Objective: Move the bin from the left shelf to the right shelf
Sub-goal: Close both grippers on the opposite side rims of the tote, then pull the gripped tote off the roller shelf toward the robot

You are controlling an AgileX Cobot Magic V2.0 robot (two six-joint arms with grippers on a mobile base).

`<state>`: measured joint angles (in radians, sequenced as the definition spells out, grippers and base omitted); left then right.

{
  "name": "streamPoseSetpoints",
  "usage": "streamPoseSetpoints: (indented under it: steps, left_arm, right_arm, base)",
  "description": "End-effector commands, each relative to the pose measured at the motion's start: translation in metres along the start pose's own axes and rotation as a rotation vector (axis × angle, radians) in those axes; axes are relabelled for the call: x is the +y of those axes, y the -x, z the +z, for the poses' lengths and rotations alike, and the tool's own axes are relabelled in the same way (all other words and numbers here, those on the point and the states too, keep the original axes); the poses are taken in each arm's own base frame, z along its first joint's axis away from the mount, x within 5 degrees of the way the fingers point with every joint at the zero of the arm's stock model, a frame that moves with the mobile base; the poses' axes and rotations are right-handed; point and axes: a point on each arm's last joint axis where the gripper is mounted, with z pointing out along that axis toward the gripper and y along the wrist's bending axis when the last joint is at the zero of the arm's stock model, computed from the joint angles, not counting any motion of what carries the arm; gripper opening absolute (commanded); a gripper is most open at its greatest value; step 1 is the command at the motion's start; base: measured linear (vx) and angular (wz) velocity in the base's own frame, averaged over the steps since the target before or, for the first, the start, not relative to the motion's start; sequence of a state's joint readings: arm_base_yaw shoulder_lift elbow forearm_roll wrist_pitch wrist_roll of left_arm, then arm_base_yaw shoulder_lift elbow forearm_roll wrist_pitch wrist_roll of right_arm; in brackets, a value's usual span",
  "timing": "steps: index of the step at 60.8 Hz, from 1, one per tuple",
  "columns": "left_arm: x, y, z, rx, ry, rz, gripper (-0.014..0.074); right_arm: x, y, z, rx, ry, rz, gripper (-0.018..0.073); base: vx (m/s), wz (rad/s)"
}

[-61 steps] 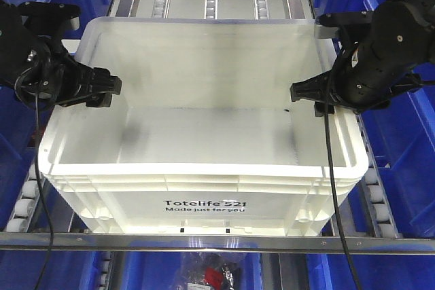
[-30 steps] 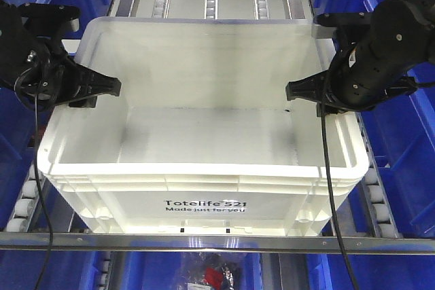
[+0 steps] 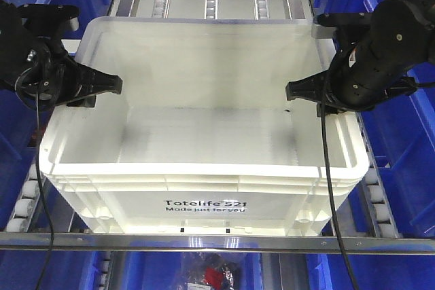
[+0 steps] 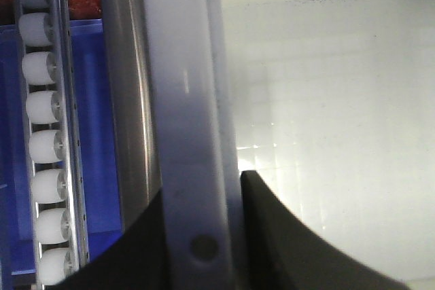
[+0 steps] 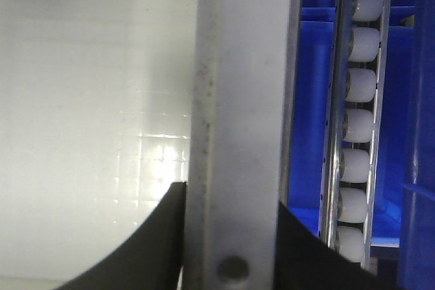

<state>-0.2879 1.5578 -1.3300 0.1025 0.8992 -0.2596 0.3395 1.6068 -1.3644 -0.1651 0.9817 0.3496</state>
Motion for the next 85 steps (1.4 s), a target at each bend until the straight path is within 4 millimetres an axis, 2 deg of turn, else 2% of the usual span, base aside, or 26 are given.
streamPoseSetpoints:
  steps: [1,22,33,44,62,68,78,85]
  left_arm:
    - [0.000,0.011,-0.028,-0.125,-0.011,0.021,0.0125]
    - [0.003,0.009,-0.066,-0.225,-0.032,0.010,0.0125]
    - [0.005,0.006,-0.081,-0.263,-0.041,0.006,0.0125]
    - [0.005,0.005,-0.088,-0.279,-0.057,-0.002,0.0125]
    - [0.004,0.004,-0.090,-0.286,-0.063,0.000,0.0124]
    - [0.004,0.005,-0.090,-0.288,-0.063,0.002,0.0096]
    - [0.004,0.006,-0.091,-0.305,-0.068,0.001,-0.0004]
    - [0.004,0.005,-0.094,-0.312,-0.070,-0.001,-0.0008]
  right_arm:
    - [-0.006,0.009,-0.029,-0.127,-0.004,-0.021,0.0162]
    - [-0.011,0.006,-0.061,-0.214,0.017,-0.012,0.0162]
    - [-0.013,0.004,-0.070,-0.235,0.022,-0.009,0.0162]
    - [-0.013,0.004,-0.071,-0.238,0.026,-0.007,0.0137]
    - [-0.013,0.004,-0.073,-0.252,0.030,-0.007,-0.0011]
    - [-0.014,0.004,-0.076,-0.261,0.032,-0.010,-0.0011]
    - [-0.016,0.001,-0.087,-0.288,0.037,-0.008,-0.0008]
    - [-0.018,-0.001,-0.095,-0.309,0.042,-0.005,-0.0009]
  base:
    - [0.00,0.00]
    - [0.00,0.00]
    - [0.00,0.00]
    - [0.00,0.00]
    - [0.00,0.00]
    - [0.00,0.00]
    - [0.00,0.00]
    - [0.00,0.00]
